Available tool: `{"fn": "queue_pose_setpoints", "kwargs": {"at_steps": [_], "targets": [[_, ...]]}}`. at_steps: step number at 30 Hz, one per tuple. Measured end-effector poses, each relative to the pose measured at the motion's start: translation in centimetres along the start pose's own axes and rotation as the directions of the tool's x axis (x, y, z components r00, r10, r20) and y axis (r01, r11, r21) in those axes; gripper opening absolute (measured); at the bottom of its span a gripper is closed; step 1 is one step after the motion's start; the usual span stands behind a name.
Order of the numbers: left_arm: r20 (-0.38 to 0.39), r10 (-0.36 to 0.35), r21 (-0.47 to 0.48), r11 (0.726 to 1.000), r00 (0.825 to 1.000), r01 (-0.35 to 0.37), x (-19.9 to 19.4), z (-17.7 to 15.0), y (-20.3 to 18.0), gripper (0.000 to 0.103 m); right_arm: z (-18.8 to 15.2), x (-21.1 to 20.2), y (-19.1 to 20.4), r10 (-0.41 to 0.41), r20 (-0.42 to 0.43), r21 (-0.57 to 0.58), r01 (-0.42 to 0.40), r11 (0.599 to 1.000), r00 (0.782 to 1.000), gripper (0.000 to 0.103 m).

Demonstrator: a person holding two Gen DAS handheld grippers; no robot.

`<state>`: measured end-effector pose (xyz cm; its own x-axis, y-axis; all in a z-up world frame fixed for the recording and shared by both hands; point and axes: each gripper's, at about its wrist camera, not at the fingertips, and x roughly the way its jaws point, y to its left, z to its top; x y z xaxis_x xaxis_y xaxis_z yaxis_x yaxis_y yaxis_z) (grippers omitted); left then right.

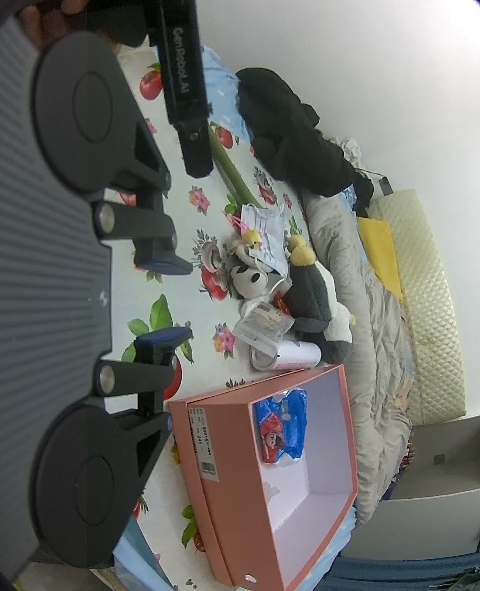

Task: Organize soft objects
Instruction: 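Grasp the yellow bird toy with the left gripper while the right gripper approaches the clear packet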

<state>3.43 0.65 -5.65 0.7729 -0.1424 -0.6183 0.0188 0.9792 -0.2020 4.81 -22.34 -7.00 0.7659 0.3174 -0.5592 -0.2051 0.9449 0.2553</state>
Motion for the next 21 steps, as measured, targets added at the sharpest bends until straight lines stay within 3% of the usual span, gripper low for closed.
{"fn": "queue_pose_setpoints", "kwargs": {"at_steps": [21], "targets": [[-0.060,0.047,-0.018,0.999,0.997,-0.048,7.4,2.6,3.4,0.091,1.1,6.2,0.7,0.009,-0.034,-0.036,-0.010,0.999,0.999,0.034]]}}
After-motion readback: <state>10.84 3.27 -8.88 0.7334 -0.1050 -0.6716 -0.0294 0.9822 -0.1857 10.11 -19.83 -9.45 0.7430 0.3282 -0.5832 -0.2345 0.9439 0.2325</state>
